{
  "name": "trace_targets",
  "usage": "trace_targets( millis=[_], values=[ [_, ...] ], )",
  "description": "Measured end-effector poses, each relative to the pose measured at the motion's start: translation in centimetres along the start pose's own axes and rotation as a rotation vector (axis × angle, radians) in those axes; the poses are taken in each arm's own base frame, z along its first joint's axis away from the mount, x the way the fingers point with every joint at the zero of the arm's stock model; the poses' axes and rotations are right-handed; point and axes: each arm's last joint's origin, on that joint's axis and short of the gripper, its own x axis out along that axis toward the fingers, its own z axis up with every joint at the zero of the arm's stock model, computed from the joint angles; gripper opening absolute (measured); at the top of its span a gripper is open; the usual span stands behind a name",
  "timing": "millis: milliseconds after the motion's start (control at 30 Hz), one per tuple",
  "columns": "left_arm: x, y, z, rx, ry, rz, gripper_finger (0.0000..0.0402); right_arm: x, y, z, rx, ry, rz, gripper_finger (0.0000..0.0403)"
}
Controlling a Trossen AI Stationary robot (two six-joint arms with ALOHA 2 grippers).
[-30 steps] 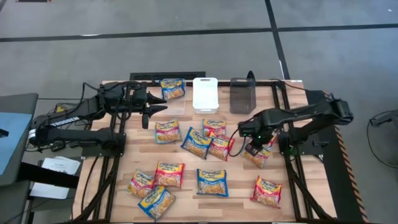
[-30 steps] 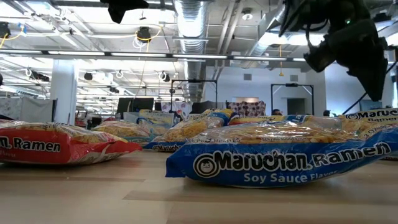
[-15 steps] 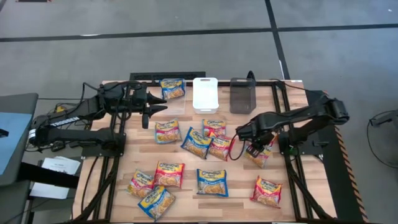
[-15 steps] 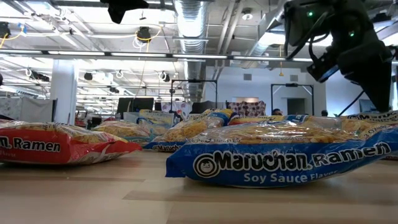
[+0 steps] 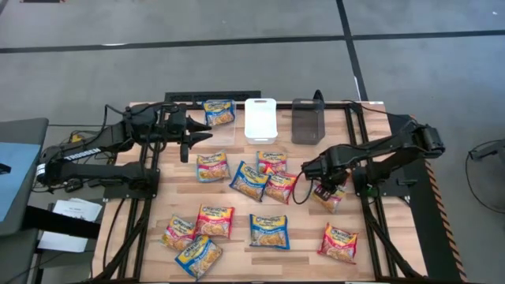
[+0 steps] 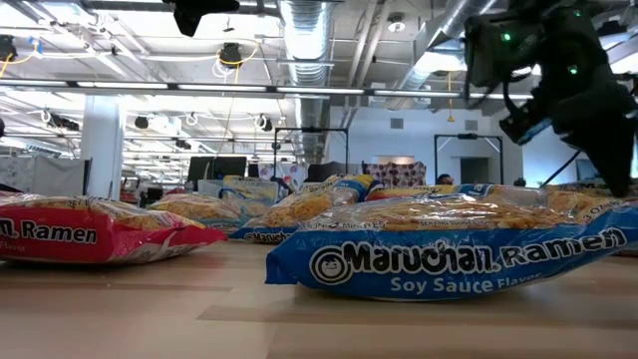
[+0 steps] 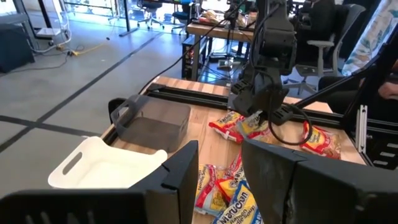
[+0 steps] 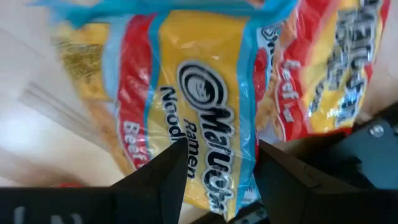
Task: Sort Maruchan noodles
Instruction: Put the light blue noodle pack into the black bin
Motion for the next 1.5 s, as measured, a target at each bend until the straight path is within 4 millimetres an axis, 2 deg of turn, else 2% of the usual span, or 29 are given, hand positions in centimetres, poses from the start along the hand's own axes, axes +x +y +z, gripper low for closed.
trace_targets(
  millis=[167, 267, 367, 533, 600, 833, 1167, 1500],
  values=[
    [0.0, 0.0, 0.0, 0.0, -0.005, 0.0, 0.0112, 0.2, 0.0, 0.0, 0.008, 0.002, 0.004, 0.0198],
    [0.0, 0.0, 0.1, 0.0, -0.006, 0.0, 0.0112, 0.2, -0.1, 0.1, 0.017, 0.002, 0.006, 0.0177],
    [0.0, 0.0, 0.1, 0.0, -0.007, 0.006, 0.0112, 0.3, 0.0, 0.2, 0.017, 0.002, 0.006, 0.0133],
    [0.0, 0.0, 0.1, 0.0, -0.006, 0.007, 0.0112, 0.3, 0.0, 0.2, 0.017, -0.001, 0.009, 0.0035],
    [0.0, 0.0, 0.1, 0.0, -0.007, 0.007, 0.0112, 0.3, 0.0, 0.2, 0.017, -0.001, 0.009, 0.0012],
    [0.0, 0.0, 0.1, 0.0, -0.006, 0.007, 0.0112, -0.6, 0.3, 0.3, 0.015, -0.007, 0.026, 0.0009],
    [0.0, 0.0, 0.1, 0.0, -0.006, 0.007, 0.0112, -5.2, 1.5, 0.4, -0.023, -0.17, -0.005, 0.0005],
    [0.0, 0.0, 0.0, 0.0, 0.0, 0.008, 0.0112, -9.3, 0.5, 1.3, -0.086, -0.333, -0.108, 0.0004]
  ],
)
